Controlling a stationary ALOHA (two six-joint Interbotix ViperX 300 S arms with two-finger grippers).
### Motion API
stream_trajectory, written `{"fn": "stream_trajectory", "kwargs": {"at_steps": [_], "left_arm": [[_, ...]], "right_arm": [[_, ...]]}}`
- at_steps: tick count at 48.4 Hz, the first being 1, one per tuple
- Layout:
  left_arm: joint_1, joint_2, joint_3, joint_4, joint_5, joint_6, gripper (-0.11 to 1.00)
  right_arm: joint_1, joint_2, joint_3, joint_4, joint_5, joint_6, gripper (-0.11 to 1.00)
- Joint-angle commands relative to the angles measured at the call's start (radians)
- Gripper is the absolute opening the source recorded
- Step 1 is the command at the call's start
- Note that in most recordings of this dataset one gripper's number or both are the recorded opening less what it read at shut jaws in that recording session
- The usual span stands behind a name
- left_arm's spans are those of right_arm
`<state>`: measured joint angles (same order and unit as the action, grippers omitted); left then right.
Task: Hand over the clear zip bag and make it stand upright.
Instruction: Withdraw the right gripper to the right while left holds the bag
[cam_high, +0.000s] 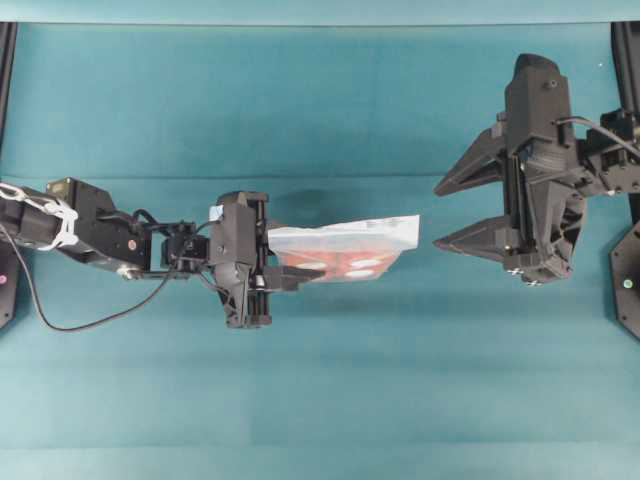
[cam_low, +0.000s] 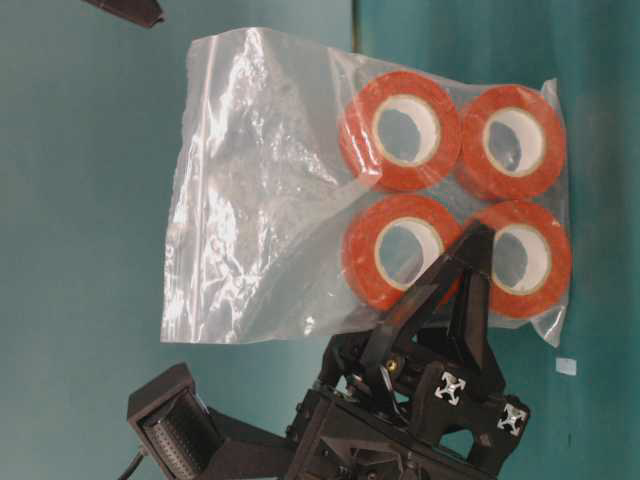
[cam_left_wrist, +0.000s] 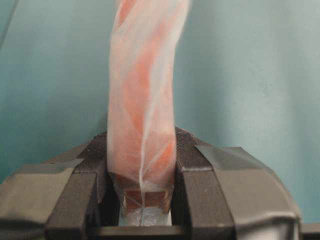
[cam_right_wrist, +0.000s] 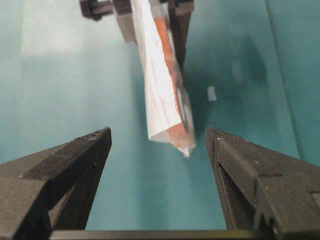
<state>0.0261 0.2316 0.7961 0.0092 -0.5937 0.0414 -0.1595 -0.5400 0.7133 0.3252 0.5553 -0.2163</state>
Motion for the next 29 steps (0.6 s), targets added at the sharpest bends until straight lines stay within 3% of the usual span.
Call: {"fn": "stream_trajectory", "kwargs": {"at_steps": [1, 29], "left_arm": [[-0.005, -0.006, -0.005, 0.002, -0.002, 0.003, 0.22], [-0.005, -0.006, -0.003, 0.0, -0.002, 0.003, 0.22]], "right_arm": [[0.006, -0.012, -0.011, 0.002, 0.003, 0.002, 0.86], [0.025, -0.011, -0.011, 0.002, 0.003, 0.0, 0.86]]}}
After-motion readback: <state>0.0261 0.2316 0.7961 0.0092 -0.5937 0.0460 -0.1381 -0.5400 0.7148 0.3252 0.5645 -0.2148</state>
